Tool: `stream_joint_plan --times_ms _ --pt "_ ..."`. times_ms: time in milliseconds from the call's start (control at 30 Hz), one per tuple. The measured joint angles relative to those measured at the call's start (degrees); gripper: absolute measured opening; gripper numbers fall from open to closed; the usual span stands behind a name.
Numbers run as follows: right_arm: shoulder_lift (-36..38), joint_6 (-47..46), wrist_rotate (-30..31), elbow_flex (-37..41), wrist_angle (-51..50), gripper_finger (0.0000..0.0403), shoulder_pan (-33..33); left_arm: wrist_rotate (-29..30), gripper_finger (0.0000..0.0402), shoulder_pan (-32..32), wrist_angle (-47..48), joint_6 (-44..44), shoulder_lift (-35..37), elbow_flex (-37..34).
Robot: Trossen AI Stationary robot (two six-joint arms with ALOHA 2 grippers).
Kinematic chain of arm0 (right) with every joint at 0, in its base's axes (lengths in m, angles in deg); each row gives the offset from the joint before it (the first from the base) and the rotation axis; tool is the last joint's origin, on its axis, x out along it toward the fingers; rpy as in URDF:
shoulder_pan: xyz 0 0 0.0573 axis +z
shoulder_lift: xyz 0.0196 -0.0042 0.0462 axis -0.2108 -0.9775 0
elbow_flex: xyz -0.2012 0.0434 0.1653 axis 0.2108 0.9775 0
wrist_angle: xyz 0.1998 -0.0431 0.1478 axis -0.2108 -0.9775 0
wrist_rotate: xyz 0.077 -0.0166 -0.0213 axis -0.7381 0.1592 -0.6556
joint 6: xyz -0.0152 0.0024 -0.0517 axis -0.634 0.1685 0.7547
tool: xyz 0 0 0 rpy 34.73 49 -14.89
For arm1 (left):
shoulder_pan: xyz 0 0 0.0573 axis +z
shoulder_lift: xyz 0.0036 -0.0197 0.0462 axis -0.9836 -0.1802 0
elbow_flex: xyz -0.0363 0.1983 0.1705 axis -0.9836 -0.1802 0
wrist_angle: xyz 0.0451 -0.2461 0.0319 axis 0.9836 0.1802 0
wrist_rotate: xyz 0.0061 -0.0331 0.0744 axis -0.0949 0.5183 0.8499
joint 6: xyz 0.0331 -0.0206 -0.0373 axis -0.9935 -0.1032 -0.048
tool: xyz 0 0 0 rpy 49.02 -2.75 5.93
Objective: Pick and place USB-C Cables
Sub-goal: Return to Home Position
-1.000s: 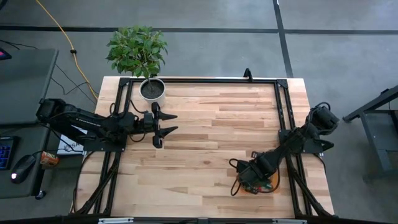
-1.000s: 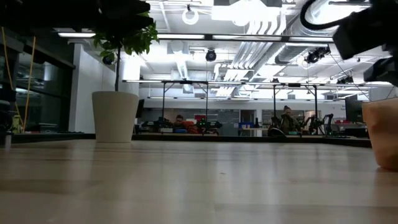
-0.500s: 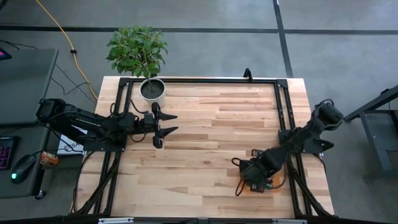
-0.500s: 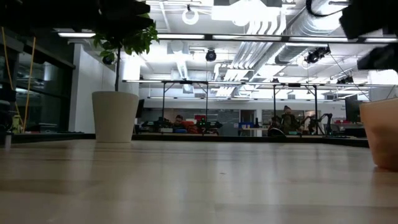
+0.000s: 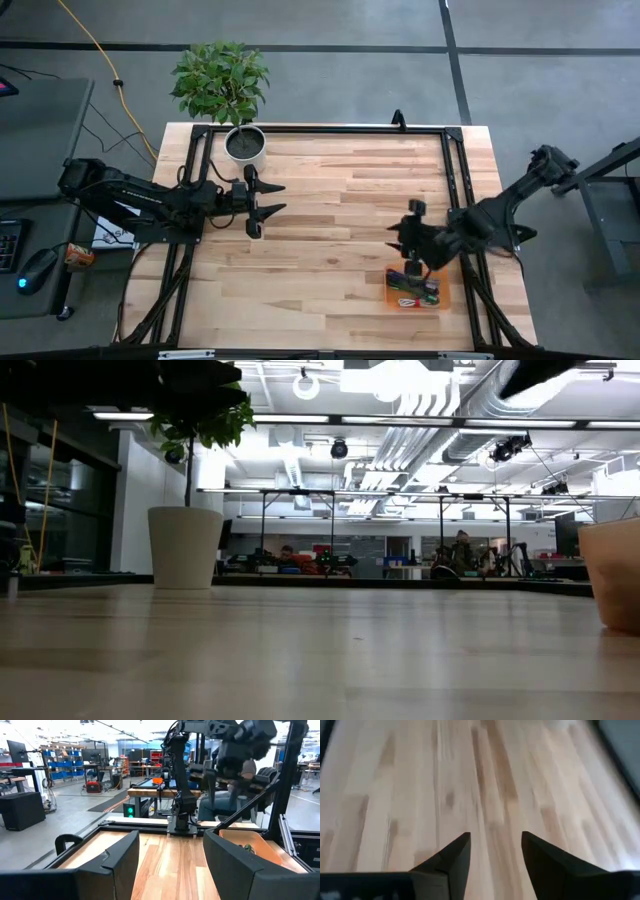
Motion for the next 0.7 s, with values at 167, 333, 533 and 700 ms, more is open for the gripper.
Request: stream_joint_plan --times_ms 167,333,533,700 --pt "4.19 14.59 -6.01 10.8 20.95 0.0143 -7.55 -0.02 0.0202 -0.02 0.0 0.02 0.0 0.0" --pt "9.41 23.98 -11.36 26.04 43.0 0.013 -17.84 -0.02 0.0202 -0.05 0.17 0.02 0.0 0.0" --pt "14.66 34.6 -24.11 36.23 74.12 0.0129 -28.61 -0.05 0.0202 0.01 0.2 -0.82 0.0 0.0" --pt "15.69 35.11 -29.91 36.62 80.71 0.0129 -33.2 -1.13 0.0202 0.44 0.46 -1.46 -0.02 0.39"
